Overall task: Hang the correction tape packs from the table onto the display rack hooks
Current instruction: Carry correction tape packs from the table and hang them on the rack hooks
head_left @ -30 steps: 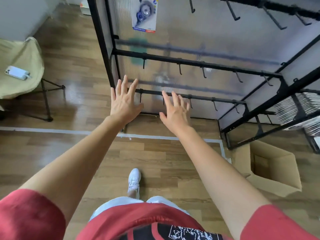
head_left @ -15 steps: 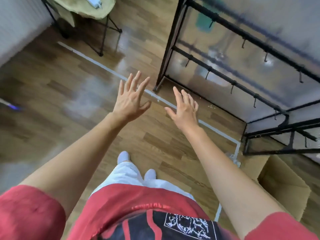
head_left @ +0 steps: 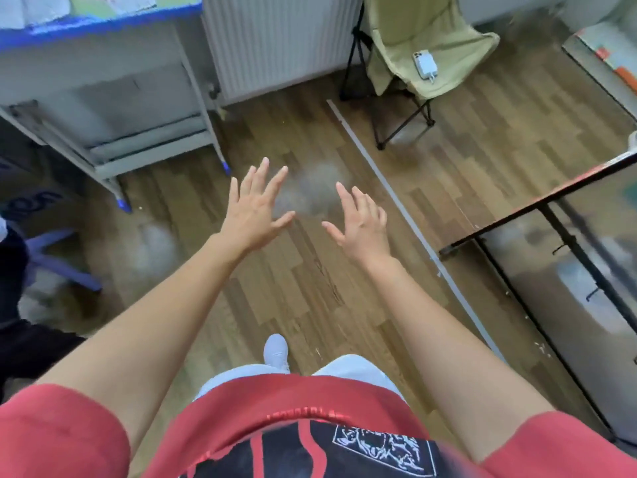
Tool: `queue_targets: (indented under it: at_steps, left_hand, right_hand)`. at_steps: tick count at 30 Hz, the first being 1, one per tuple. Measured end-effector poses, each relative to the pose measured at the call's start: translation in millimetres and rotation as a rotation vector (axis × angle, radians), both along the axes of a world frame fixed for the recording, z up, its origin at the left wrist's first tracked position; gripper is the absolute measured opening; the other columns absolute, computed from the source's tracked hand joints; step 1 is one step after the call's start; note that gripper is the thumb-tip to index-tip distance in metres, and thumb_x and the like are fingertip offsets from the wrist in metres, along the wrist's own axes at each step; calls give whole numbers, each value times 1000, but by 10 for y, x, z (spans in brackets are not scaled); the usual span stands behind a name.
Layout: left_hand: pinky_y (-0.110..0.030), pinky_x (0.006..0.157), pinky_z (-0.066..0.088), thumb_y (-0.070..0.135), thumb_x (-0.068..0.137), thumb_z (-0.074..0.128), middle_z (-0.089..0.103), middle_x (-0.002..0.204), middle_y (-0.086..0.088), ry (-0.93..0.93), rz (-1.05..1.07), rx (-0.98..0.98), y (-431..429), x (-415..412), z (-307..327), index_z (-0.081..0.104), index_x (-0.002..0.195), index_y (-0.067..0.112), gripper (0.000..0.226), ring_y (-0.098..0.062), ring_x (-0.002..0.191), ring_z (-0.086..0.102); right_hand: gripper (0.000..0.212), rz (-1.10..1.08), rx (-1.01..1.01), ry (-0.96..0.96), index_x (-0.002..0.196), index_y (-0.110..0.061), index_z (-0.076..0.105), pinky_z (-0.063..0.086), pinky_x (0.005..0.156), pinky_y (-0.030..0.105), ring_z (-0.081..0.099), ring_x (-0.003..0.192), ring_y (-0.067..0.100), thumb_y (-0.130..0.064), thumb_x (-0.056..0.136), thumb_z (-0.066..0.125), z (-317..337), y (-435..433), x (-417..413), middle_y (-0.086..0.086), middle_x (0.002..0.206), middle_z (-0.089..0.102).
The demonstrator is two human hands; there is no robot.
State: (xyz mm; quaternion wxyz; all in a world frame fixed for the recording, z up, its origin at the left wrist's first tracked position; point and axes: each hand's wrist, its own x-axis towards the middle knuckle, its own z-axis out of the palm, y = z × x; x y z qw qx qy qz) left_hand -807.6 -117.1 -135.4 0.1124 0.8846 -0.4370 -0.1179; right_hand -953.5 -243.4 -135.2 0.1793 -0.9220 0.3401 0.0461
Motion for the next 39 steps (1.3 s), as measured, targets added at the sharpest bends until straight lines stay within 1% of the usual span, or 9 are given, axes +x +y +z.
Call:
queue_targets:
  at_steps: [4,8,12,16,20,25,29,33,39]
  left_hand:
    - [-49,117,-1,45,94,51,0,161,-8,-48,157,-26,338,725,76,11,153,26,74,-28,148,1]
    - [-48,117,-3,43,95,50,-3,161,-7,-26,307,-18,556,1263,67,9,153,25,74,-26,148,-2]
    - [-47,118,-3,42,95,49,-4,161,-7,-19,393,-33,622,1775,47,10,153,25,72,-26,148,-3]
    - [-47,117,-5,43,95,48,-5,161,-6,-38,460,-46,510,2445,59,8,153,27,72,-26,148,-4]
    - [-45,117,-6,42,96,48,-7,161,-5,-27,522,-66,245,3124,177,6,153,29,72,-26,148,-6]
    - [-43,117,-8,42,96,48,-11,161,-1,-24,582,-110,60,3808,283,3,153,31,74,-23,148,-9]
    - [-44,117,-7,44,96,47,-11,161,-3,-42,641,-74,127,4359,314,4,153,30,73,-24,148,-8]
    - [-44,118,-7,43,96,47,-9,161,-2,-30,668,-91,290,4988,336,5,153,28,72,-23,148,-8]
    - [-44,118,-6,41,95,50,-12,160,-4,-24,694,-38,606,5877,241,5,153,28,74,-26,147,-10]
  right_hand:
    - [67,116,-19,-49,153,-24,12,15,114,46,18,145,27,-44,98,44,56,207,877,11,158,20]
    - [65,207,-18,-70,153,-23,15,14,114,45,19,144,27,-33,98,46,48,294,1552,11,157,22]
    - [64,251,-4,-86,153,-23,16,13,115,43,19,144,26,-30,97,47,23,252,2158,11,156,23]
    - [63,300,-12,-107,153,-23,14,12,116,43,17,145,25,-30,98,44,37,42,2846,11,157,22]
    - [60,314,-7,-158,153,-23,17,11,116,42,18,145,25,-29,99,42,131,-285,3616,10,157,22]
    - [60,344,-26,-195,152,-21,22,14,114,40,21,144,25,-29,98,46,235,-501,4510,10,156,25]
    - [62,376,-4,-182,152,-22,20,14,114,40,20,144,24,-30,97,47,216,-496,5097,10,156,25]
    - [63,395,-13,-174,152,-22,18,14,114,40,20,144,25,-32,98,47,197,-437,5710,10,156,23]
    - [66,325,-3,-112,153,-21,16,16,112,41,19,143,28,-36,97,48,111,-239,6577,11,157,20]
